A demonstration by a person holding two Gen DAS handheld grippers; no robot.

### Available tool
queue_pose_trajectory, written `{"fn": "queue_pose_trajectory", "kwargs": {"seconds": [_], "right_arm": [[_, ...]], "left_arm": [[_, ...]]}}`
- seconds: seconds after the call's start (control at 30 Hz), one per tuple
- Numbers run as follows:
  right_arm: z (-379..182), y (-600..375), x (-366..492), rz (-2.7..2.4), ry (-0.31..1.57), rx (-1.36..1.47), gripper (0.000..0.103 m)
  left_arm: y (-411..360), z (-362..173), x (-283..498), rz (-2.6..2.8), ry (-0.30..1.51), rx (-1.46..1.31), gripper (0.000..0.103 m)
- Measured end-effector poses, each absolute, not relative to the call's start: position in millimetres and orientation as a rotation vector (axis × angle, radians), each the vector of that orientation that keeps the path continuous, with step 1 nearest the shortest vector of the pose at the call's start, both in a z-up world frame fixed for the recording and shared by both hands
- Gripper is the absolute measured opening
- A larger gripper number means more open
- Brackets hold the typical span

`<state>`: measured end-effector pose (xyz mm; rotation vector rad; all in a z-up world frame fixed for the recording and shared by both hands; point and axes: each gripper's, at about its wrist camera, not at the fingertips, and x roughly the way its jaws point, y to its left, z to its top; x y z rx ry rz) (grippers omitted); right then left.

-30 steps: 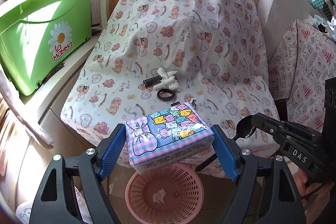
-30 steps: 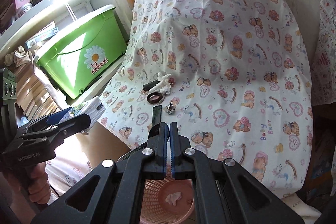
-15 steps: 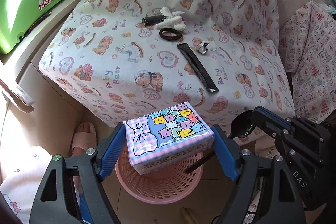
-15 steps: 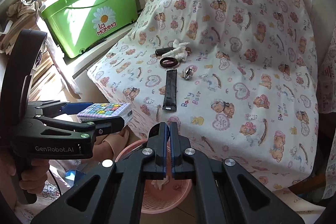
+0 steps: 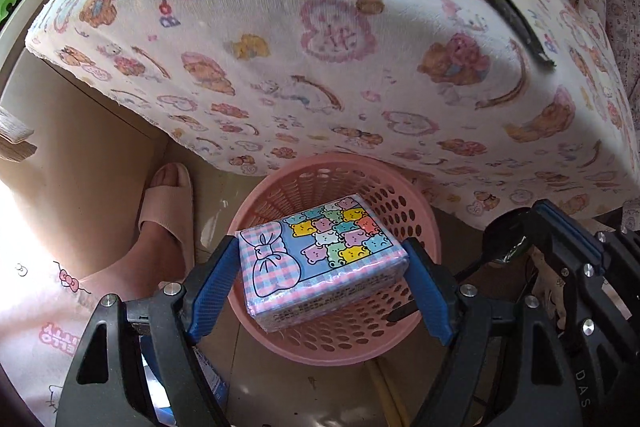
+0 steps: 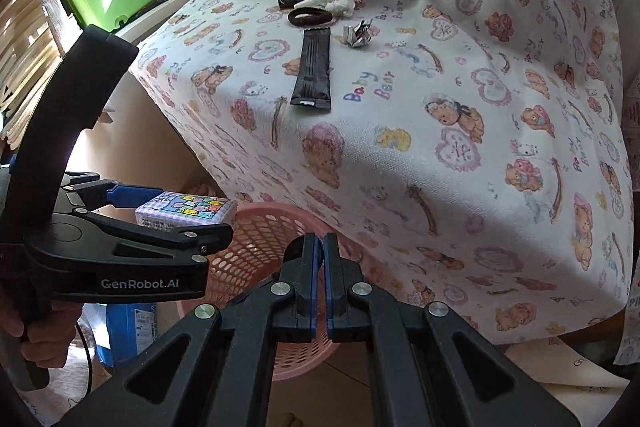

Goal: Collect trash
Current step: 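Lower the tissue pack into the pink wastebasket and open the left gripper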

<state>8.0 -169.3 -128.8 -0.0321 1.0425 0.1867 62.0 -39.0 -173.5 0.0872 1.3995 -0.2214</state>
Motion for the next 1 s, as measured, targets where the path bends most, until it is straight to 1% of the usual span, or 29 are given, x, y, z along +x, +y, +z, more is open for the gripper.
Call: {"fn": "queue_pose_trajectory", "kwargs": {"seconds": [0.4,0.63,0.8,0.87,1.0], "right_arm": [[-194,-155,18,0.139,1.190,-0.073,0.004],[-226,-153,24,0.119,1.265,-0.053,0.003],[-238,-157,24,0.118,1.305,-0.033,0.003],[-239,-156,24,0.135,1.314,-0.025,0.003],[-240,-153,24,0.154,1.314,-0.012,0.004]], "left_arm": [[-36,-242,63,-0.147,1.561,0.121,0.080],[-34,-266,63,-0.108,1.604,0.121,0.080],[-34,-270,61,-0.110,1.623,0.119,0.081],[-36,-269,62,-0.116,1.612,0.138,0.082],[-37,-265,63,-0.113,1.594,0.150,0.093]]}}
